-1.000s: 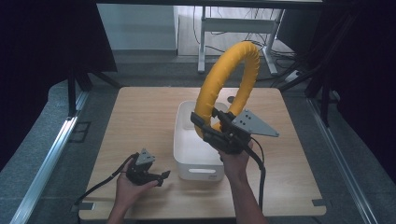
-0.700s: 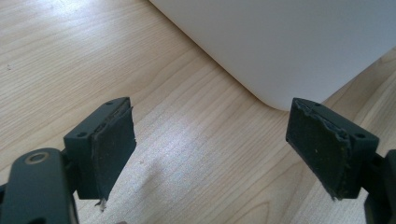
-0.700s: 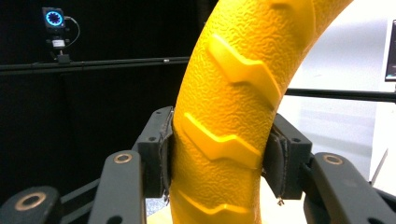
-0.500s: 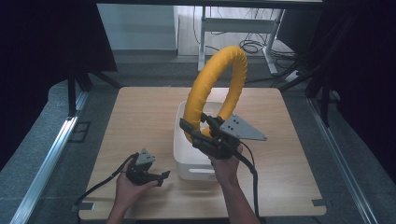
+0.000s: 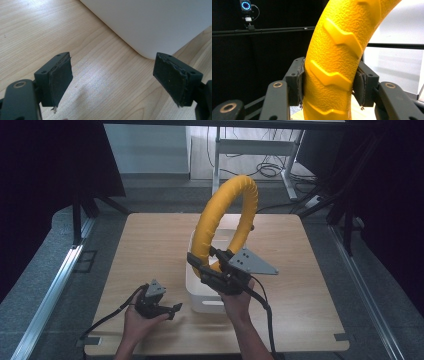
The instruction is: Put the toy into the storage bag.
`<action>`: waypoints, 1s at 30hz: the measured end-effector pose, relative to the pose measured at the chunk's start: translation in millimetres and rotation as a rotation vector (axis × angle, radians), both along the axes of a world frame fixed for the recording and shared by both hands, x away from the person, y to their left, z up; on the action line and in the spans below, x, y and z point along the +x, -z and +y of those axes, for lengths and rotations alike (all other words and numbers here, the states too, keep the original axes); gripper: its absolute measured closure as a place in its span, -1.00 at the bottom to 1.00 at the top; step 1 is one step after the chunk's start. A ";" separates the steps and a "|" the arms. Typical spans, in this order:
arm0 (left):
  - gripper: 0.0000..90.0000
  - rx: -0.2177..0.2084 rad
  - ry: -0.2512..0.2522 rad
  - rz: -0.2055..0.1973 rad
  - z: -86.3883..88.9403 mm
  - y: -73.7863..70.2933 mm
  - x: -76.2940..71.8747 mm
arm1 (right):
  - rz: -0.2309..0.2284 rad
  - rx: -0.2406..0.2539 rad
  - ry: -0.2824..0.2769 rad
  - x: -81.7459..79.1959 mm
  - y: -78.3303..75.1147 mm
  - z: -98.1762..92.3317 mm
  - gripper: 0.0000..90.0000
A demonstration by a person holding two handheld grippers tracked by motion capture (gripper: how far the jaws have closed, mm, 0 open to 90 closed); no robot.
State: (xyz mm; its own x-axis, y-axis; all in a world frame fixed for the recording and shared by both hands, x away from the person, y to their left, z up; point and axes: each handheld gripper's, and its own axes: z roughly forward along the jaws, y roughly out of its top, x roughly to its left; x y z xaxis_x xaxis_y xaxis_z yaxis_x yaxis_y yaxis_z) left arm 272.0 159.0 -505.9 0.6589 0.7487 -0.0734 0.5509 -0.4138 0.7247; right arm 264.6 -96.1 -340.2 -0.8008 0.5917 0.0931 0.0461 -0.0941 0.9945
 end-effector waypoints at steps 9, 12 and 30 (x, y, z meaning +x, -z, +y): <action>-0.65 0.000 -0.001 0.002 -0.5 0.6 0.1 | 0.010 0.001 0.006 -2.4 11.5 9.0 0.11; -0.65 0.000 -0.002 0.002 -1.0 1.0 0.2 | 0.011 0.002 0.008 -3.6 14.7 12.2 0.11; -0.65 0.001 -0.002 0.008 -1.7 1.8 0.2 | 0.040 -0.012 0.016 -5.6 35.9 21.4 0.11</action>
State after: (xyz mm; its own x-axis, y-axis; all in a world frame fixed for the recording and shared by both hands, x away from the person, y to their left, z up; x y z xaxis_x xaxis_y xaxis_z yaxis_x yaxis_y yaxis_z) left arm 272.1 157.3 -507.7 0.6568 0.7500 -0.0781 0.5578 -0.4136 0.7196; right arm 259.0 -74.8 -376.1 -0.7870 0.6056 0.1177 0.0842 -0.0835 0.9929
